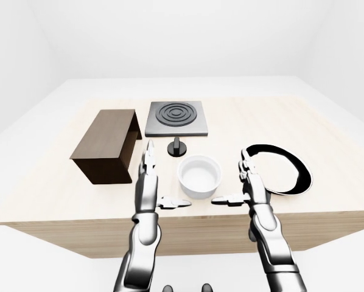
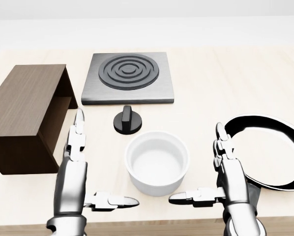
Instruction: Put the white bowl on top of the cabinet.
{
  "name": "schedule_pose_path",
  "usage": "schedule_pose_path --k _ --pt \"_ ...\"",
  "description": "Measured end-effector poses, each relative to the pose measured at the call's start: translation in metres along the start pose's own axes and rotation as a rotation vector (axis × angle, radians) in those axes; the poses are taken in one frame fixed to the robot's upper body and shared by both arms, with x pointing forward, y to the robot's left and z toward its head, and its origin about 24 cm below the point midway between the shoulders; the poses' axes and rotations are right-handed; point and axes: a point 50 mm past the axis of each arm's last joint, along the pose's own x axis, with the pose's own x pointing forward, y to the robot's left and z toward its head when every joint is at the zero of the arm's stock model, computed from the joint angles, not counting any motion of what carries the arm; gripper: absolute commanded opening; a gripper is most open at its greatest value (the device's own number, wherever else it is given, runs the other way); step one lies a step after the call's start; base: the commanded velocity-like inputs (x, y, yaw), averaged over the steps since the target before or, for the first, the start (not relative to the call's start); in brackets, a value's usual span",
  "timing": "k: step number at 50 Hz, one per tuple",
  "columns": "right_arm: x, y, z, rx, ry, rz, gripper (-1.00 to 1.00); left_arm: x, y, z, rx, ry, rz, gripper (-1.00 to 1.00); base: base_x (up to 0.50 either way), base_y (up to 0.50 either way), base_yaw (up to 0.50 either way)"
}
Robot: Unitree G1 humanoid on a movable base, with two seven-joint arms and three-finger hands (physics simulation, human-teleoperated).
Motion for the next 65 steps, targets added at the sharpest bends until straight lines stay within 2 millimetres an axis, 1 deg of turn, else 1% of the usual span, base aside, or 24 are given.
schedule_pose_path --k 9,18,27,35,43,57,65 --pt "0.0 -0.006 0.004 0.0 -0.001 -0.011 1.0 -0.003 -0.013 0.024 0.07 -0.111 -0.005 1.0 0.0 0.0 0.0" --pt "0.0 -0.012 0.011 0.009 -0.018 -0.024 1.0 -0.009 -0.025 0.038 0.14 -0.182 -0.023 1.0 0.0 0.0 0.0" --pt "-0.001 -0.019 0.021 0.022 -0.059 -0.041 1.0 -0.01 -0.037 0.05 0.239 -0.258 0.001 1.0 0.0 0.0 0.0" --pt "-0.001 -0.024 0.027 0.034 -0.09 -0.053 1.0 -0.003 -0.051 0.046 0.353 -0.273 0.001 1.0 0.0 0.0 0.0" --pt "-0.001 -0.029 0.033 0.044 -0.115 -0.063 1.0 0.004 -0.063 0.043 0.431 -0.281 -0.011 1.0 0.0 0.0 0.0" --pt "0.0 -0.035 0.04 0.058 -0.145 -0.079 1.0 0.01 -0.077 0.042 0.512 -0.296 -0.048 1.0 0.0 0.0 0.0" --pt "0.0 -0.039 0.044 0.066 -0.159 -0.088 1.0 0.013 -0.086 0.035 0.549 -0.279 -0.09 1.0 0.0 0.0 0.0"
